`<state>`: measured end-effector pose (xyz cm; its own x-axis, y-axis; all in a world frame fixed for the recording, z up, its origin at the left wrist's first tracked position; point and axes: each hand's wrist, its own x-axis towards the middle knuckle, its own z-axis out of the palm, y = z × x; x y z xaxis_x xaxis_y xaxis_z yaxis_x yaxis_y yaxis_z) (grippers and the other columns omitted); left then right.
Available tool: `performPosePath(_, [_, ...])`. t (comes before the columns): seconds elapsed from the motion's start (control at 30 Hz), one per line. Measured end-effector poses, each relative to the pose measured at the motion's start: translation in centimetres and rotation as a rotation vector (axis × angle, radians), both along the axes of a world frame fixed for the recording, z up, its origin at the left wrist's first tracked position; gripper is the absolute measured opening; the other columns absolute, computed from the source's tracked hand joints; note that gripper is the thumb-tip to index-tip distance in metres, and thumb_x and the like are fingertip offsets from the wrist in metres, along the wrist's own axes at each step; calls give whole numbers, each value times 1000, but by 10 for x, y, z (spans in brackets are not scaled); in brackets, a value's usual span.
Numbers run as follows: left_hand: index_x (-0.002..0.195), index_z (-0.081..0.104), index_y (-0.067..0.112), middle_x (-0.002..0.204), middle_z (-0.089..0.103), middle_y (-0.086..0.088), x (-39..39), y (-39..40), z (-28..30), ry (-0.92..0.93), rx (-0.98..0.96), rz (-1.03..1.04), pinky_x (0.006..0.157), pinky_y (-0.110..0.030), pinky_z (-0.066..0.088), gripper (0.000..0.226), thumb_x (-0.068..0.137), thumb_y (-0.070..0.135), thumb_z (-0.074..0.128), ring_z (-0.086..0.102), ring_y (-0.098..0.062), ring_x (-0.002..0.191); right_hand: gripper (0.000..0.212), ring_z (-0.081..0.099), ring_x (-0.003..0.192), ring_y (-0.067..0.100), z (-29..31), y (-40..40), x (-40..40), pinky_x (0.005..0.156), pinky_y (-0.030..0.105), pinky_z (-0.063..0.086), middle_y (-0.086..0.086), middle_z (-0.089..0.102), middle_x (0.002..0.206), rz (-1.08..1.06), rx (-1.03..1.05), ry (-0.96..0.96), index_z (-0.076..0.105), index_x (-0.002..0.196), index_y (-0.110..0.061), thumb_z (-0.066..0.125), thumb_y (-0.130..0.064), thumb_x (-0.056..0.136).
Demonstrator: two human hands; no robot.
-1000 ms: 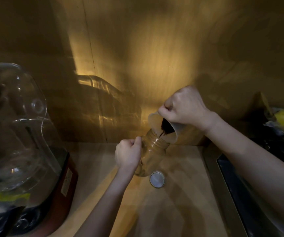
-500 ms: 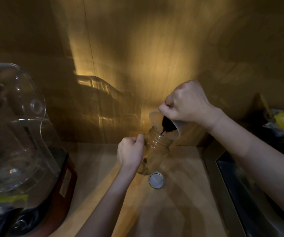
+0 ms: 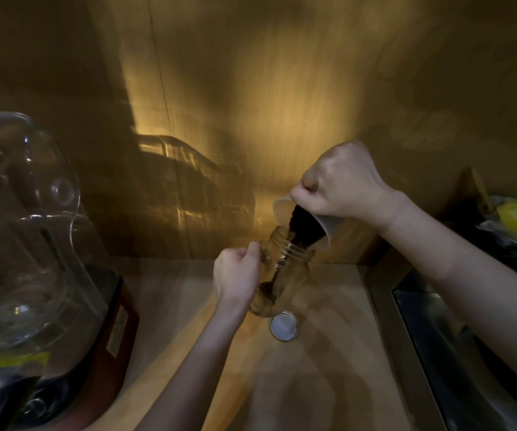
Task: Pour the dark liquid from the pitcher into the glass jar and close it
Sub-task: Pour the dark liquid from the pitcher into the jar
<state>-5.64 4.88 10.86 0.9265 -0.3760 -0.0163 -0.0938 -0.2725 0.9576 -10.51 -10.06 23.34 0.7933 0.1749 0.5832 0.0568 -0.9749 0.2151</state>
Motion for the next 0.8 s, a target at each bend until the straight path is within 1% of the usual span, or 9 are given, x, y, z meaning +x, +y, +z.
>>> performPosePath(0.1, [43,35,15,50,31,-6,0,-2,2,-12,4,-1,55,-35,30,35,67,40,40,31,-23,52,38,30,23,19,2,-1,-1,48,11,9,5,35,24,-2,-7,-4,45,29,-10,59,-11,65])
performPosePath(0.17, [42,33,16,49,30,-6,0,-3,2,-11,-3,-3,55,-35,30,37,70,39,42,30,-24,52,38,31,24,19,3,-1,-2,47,12,9,4,36,25,3,-22,-1,46,30,-10,61,-10,65])
performPosePath(0.27, [43,38,14,49,32,-6,1,-3,0,-2,-17,-11,56,-36,31,41,80,31,48,32,-23,51,37,29,25,18,4,0,-2,46,13,11,3,35,25,7,-30,-4,47,30,-10,61,-10,64])
performPosePath(0.33, [45,42,12,49,33,-7,1,-3,-1,2,-27,-12,56,-36,32,40,78,34,47,33,-23,51,37,31,24,19,4,0,-2,44,16,17,4,35,25,13,-31,-11,47,30,-9,61,-10,65])
performPosePath(0.4, [45,42,12,49,33,-7,0,-3,0,-1,-31,-1,55,-36,31,39,73,38,45,33,-23,51,37,32,24,19,5,0,-3,44,18,19,3,36,26,25,-42,-6,48,30,-10,61,-10,66])
performPosePath(0.5, [42,39,14,46,33,-4,0,-3,0,15,-52,-4,56,-36,31,43,81,30,48,32,-21,48,37,31,25,18,7,0,-2,44,19,20,1,33,27,39,-57,-8,50,31,-10,61,-10,67])
performPosePath(0.63, [44,42,11,49,34,-8,-2,-3,0,12,-60,-4,57,-36,32,40,74,38,45,34,-24,51,38,34,24,20,7,-1,0,43,18,20,3,36,26,50,-94,15,51,31,-10,61,-11,68])
performPosePath(0.73, [49,48,8,51,37,-11,-3,-4,-2,5,-78,-10,57,-36,33,39,76,36,45,36,-26,52,38,34,24,20,7,-2,0,43,18,21,3,36,26,51,-101,11,51,31,-10,60,-10,67])
performPosePath(0.8, [50,50,8,53,38,-13,-3,-4,-1,18,-90,-18,58,-37,35,39,72,39,44,37,-26,53,37,34,24,20,8,-3,-1,43,18,20,3,36,26,56,-100,1,50,31,-10,60,-10,67])
